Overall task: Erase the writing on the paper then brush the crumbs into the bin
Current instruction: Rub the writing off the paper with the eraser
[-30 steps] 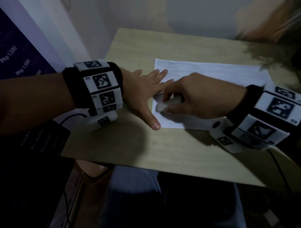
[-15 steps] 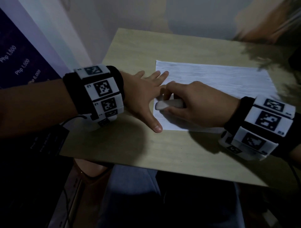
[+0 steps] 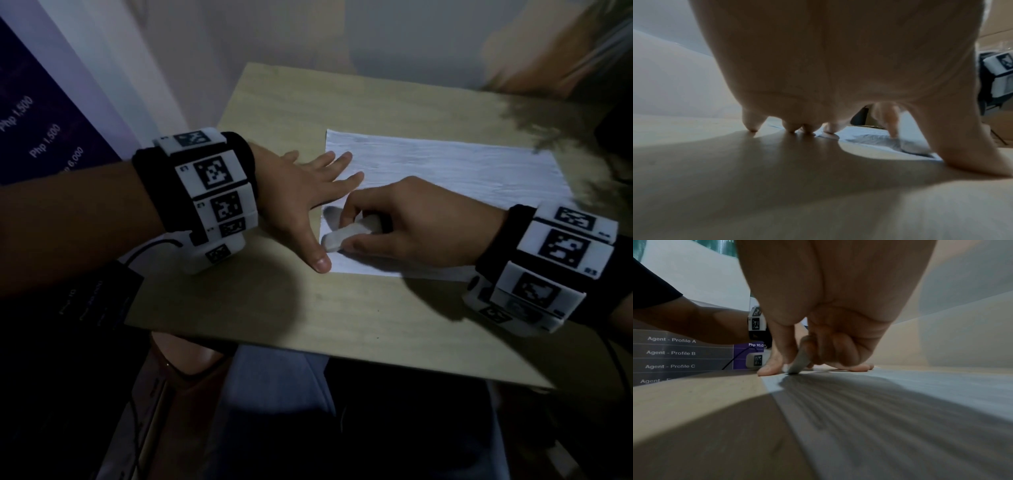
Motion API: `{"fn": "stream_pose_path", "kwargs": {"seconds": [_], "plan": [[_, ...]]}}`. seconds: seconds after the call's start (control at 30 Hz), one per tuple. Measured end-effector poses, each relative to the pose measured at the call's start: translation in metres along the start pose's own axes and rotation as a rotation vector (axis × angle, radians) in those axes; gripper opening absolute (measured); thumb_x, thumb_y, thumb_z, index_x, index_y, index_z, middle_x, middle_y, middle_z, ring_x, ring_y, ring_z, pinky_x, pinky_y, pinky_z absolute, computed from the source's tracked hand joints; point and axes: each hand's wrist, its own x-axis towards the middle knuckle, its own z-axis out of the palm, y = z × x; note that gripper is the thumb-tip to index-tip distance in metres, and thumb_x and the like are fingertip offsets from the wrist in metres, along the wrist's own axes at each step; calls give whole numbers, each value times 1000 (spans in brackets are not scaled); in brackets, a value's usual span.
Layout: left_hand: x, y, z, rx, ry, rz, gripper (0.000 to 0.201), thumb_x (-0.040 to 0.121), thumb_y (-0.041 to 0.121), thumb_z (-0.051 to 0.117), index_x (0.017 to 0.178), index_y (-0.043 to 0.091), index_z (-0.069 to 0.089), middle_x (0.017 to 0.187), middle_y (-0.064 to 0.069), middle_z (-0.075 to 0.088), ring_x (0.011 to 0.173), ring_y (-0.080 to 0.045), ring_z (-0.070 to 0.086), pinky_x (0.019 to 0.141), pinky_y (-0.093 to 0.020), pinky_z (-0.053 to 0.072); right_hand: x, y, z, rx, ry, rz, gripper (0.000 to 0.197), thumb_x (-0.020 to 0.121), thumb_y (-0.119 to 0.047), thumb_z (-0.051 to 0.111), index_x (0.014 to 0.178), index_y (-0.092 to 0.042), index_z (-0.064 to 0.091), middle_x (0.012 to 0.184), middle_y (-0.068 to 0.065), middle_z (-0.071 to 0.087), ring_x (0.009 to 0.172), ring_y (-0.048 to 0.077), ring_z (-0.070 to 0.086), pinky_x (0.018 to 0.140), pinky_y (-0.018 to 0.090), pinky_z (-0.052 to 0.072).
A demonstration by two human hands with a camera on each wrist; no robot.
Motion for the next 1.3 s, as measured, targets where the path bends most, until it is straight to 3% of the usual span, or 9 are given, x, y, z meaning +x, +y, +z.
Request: {"fn": "stream_pose_path", "kwargs": {"seconds": [0.1, 0.2, 0.4, 0.5, 0.63, 0.77, 0.9, 1.07, 1.3], "plan": [[-1, 1, -1, -5, -4, 2, 145, 52, 89, 64, 155, 42, -26, 160, 4, -41, 148, -14, -35, 123, -54, -16, 2, 2, -2, -9, 96, 22, 16, 90, -39, 69, 89, -37, 54, 67, -20, 56, 67, -7, 55, 61, 14, 36], [-2, 4, -1, 3, -13, -11, 146, 56, 86, 67, 155, 38, -29, 160, 4, -42, 148, -14, -35, 123, -52, -16, 0, -2, 0, 26, 10, -7, 19, 88, -38, 73, 84, -38, 54, 64, -23, 57, 65, -4, 55, 59, 12, 37], [-2, 3, -1, -14, -10, -9, 147, 51, 88, 66, 154, 41, -29, 160, 6, -42, 148, -13, -35, 123, -52, -15, 2, 0, -2, 25, 79, -11, 13, 88, -35, 72, 92, -30, 61, 62, -21, 55, 66, -7, 54, 59, 15, 34], [-2, 4, 0, 1, -14, -16, 149, 53, 88, 65, 154, 37, -31, 160, 7, -42, 148, -12, -36, 123, -51, -17, 0, -2, 0, 46, -5, -31, 13, 88, -32, 74, 94, -26, 64, 68, -35, 57, 68, -9, 54, 62, 10, 37], [-3, 5, -1, -10, -8, -10, 146, 52, 86, 66, 154, 40, -28, 160, 4, -42, 149, -14, -34, 123, -52, -15, 3, 1, -1, 20, 91, -3, 14, 88, -35, 72, 90, -33, 58, 65, -21, 57, 67, -7, 54, 60, 17, 34], [-3, 4, 0, -7, -15, -19, 150, 51, 87, 65, 155, 35, -30, 160, 5, -42, 148, -14, -35, 123, -51, -17, 1, -4, -1, 52, -35, -27, 13, 88, -34, 74, 93, -29, 63, 70, -37, 57, 67, -8, 55, 61, 10, 38], [-1, 3, 0, -10, 4, -2, 149, 50, 87, 65, 154, 38, -29, 161, 2, -41, 150, -16, -33, 123, -52, -15, 5, 0, 1, 6, 89, -17, 14, 88, -36, 72, 94, -25, 65, 66, -20, 57, 67, -7, 54, 60, 16, 35], [0, 3, 2, 7, 7, -16, 152, 47, 90, 61, 155, 35, -30, 161, 4, -41, 149, -14, -34, 123, -52, -16, 1, -5, 2, 67, -13, -29, 12, 88, -33, 73, 95, -33, 63, 68, -34, 59, 67, -6, 58, 58, 12, 37], [-1, 3, 1, -18, 10, 2, 149, 50, 87, 66, 155, 39, -27, 161, 3, -41, 149, -15, -34, 123, -53, -16, 4, 0, 2, 28, 100, -7, 13, 89, -36, 72, 93, -35, 60, 64, -23, 55, 68, -7, 56, 60, 15, 35]]}}
